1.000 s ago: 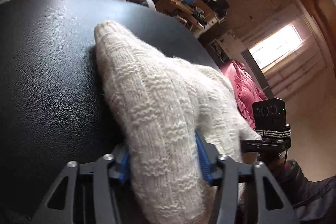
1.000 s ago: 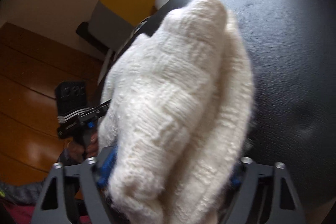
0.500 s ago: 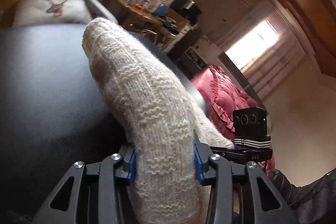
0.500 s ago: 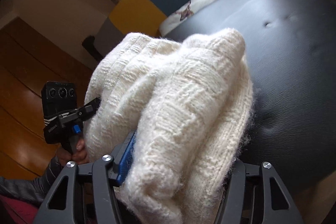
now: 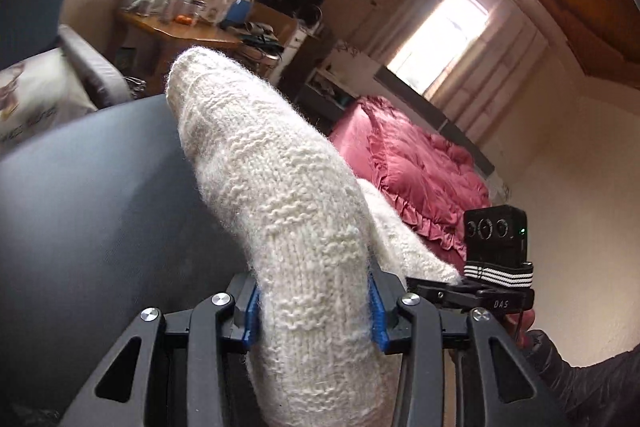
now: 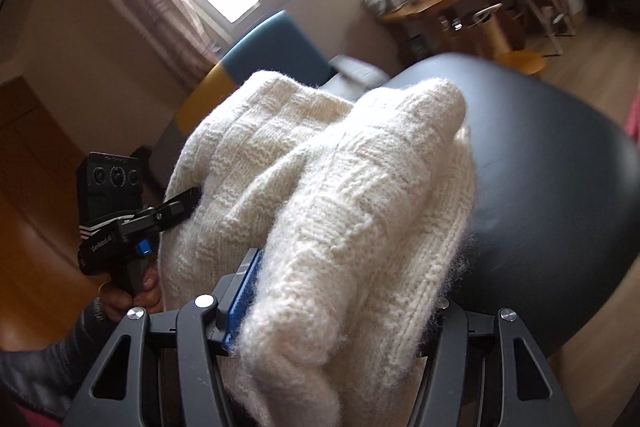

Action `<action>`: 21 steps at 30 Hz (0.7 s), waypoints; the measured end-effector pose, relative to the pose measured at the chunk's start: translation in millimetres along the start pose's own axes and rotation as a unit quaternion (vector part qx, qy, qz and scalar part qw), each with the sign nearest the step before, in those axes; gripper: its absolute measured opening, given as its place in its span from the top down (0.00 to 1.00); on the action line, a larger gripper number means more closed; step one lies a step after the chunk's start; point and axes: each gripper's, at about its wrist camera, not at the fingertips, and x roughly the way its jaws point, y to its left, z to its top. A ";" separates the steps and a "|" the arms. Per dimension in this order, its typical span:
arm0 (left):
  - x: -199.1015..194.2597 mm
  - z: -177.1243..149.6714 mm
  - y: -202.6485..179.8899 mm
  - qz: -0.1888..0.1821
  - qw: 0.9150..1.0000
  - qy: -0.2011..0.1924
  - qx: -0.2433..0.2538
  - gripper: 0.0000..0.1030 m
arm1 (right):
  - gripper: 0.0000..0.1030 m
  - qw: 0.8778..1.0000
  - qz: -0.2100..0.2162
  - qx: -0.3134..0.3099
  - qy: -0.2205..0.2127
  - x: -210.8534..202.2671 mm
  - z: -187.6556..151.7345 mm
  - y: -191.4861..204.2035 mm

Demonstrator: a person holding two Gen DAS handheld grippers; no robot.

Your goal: Fold clothes

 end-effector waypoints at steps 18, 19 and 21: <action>114.7 2.1 31.5 0.112 0.989 0.095 -0.027 0.56 | 0.42 0.995 -0.061 0.079 0.007 22.7 13.1 -102.2; 115.5 1.5 28.2 0.119 0.988 0.097 -0.024 0.56 | 0.42 0.995 -0.061 0.082 0.007 23.3 14.3 -103.1; 113.7 0.3 26.0 0.135 0.986 0.100 -0.022 0.55 | 0.42 0.994 -0.062 0.086 0.007 26.0 12.8 -104.0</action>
